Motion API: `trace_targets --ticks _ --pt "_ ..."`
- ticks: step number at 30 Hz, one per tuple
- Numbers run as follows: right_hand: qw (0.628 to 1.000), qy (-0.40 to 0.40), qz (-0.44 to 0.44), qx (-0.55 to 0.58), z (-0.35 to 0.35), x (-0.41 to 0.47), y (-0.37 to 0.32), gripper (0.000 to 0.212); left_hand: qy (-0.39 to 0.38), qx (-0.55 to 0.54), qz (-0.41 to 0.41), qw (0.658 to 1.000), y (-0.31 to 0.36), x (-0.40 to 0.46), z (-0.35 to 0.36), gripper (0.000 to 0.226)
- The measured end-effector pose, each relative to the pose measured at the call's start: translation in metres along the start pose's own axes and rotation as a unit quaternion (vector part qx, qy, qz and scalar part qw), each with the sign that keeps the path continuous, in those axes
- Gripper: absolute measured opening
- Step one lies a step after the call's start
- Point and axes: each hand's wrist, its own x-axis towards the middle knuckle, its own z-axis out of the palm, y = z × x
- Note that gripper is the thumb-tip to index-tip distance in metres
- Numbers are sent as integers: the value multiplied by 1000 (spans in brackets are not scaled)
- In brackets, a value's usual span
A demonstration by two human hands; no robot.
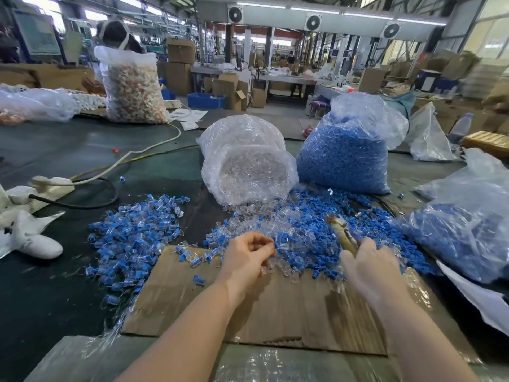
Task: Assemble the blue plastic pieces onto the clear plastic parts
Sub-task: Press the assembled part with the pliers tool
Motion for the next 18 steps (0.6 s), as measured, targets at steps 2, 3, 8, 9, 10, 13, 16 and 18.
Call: trace_targets --ticks 2,3,8,9,10,13,16,18 --pt "989 -49 -45 133 -8 -5 -14 17 2 -28 -17 999 7 4 -1 7" --pt "974 -89 -52 201 -12 -8 -21 16 4 -36 -23 999 10 6 -2 7" --pt "909 -259 -33 326 -16 -28 -40 21 31 -70 -41 996 13 12 -9 9" --pt "900 -274 -31 338 -14 -31 -42 20 42 -72 -44 996 12 13 -10 9" --pt "890 -285 -24 356 -12 -32 -43 18 52 -73 -47 995 11 13 -11 9" --pt "863 -311 -4 397 -8 -35 -47 13 79 -73 -57 993 8 14 -13 8" --pt "865 -330 1 379 -7 -36 -50 10 97 -69 -63 991 7 16 -15 8" --pt "865 -340 13 370 -6 -35 -52 9 103 -68 -63 990 6 17 -16 9"
